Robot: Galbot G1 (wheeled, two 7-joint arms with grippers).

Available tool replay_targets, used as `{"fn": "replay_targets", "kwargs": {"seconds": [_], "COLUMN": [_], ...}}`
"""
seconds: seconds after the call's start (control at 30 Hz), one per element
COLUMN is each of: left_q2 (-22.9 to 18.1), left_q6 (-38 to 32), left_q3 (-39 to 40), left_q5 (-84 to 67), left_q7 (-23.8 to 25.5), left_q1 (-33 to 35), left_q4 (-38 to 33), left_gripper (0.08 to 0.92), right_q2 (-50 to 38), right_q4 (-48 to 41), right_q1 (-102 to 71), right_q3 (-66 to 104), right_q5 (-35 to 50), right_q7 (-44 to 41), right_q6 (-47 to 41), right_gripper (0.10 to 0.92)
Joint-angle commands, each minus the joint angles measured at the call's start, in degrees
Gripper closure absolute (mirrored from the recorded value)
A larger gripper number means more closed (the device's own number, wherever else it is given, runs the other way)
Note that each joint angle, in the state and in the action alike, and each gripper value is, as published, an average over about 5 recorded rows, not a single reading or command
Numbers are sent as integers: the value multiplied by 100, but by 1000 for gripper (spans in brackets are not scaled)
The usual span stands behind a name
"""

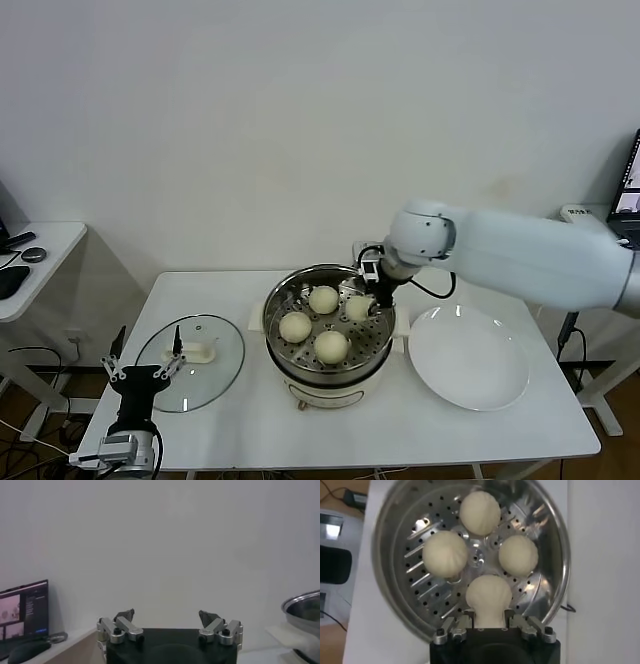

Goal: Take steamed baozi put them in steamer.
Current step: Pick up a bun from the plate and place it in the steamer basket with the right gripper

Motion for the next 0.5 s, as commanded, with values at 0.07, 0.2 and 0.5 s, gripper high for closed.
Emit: {"fn": "replay_targets", "kwargs": {"seconds": [0.07,0.2,0.5], "left_q2": [10,9,-12], "left_q6": [3,1,1], "left_q3": [-30,-35,-28], "left_q5": [-25,-30,-25], "left_q7": [3,3,-1], "left_q1": [-2,2,1], "left_q4": [6,5,-11], "left_gripper": [177,177,177], "right_q2": [255,266,112], "right_q4": [-459,-454,-291], "right_q1": [-586,-657,-556], "right_q3": [136,191,380], "right_q5": [-236,-217,-139], "right_q7": [154,191,293], "right_q6": [-140,-132,-111], "right_gripper": [635,635,484]}}
